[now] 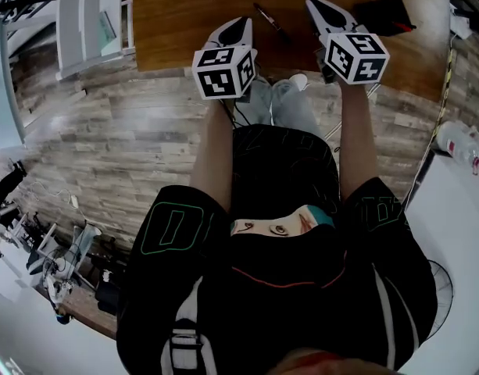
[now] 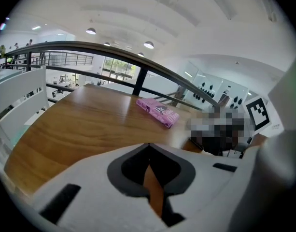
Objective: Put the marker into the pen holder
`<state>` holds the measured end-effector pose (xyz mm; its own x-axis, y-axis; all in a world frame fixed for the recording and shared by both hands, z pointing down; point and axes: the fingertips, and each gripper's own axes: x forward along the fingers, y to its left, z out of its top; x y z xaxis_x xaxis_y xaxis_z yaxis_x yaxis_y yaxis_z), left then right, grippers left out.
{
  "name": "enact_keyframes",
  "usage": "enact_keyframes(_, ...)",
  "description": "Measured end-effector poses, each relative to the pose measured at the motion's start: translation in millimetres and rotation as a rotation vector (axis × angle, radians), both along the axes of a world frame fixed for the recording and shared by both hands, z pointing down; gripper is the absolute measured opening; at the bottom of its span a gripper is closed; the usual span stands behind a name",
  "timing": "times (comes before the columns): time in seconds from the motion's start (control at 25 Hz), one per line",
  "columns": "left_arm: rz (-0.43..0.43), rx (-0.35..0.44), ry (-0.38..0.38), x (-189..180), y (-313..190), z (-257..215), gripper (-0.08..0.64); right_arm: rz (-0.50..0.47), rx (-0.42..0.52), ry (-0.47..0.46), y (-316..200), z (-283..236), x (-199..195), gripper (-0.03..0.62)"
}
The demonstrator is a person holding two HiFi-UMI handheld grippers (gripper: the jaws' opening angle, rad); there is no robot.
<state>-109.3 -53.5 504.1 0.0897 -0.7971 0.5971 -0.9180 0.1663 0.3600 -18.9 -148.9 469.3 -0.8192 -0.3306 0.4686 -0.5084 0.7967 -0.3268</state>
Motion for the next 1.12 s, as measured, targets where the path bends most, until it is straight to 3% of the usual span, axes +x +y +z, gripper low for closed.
enact_keyframes(0.56,-0.113,0.002,0.075,-58.9,19.0,20.5,0.009,-0.18,-0.012,0.255,29.8,45.8,-67.1,0.006)
enact_keyframes(1.12,-0.162,-0.005,0.128,-88.7,30.1,37.9,0.009,-0.274,-0.018,0.495,50.4,89.5,-88.1,0.044)
